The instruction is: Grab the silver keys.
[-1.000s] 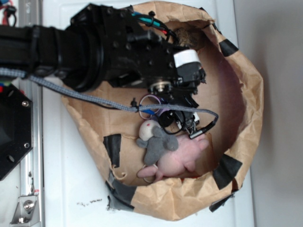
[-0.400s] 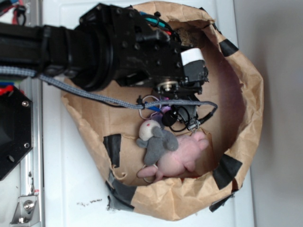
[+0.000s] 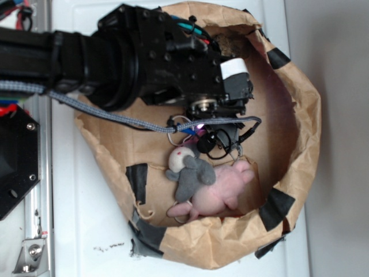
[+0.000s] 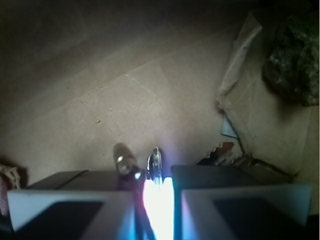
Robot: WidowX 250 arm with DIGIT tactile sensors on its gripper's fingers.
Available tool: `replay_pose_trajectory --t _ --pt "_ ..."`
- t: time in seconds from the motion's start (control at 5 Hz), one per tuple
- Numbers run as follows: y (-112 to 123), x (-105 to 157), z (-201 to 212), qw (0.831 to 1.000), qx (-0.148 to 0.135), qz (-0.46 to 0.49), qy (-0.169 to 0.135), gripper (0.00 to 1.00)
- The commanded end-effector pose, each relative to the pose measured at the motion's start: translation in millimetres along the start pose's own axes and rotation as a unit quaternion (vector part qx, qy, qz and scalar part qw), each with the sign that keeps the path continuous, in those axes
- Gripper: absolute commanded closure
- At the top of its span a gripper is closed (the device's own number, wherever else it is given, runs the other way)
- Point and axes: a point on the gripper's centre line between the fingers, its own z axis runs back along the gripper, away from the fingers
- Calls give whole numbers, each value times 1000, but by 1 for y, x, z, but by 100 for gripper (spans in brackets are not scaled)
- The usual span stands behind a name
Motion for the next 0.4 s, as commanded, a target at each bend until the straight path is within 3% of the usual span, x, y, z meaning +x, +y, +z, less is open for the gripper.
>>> replay_pose_trajectory --t 0.0,0.2 --pt "-3 18 12 1000 -6 -6 -25 100" --pt "-2 19 15 1000 -6 -8 -28 100"
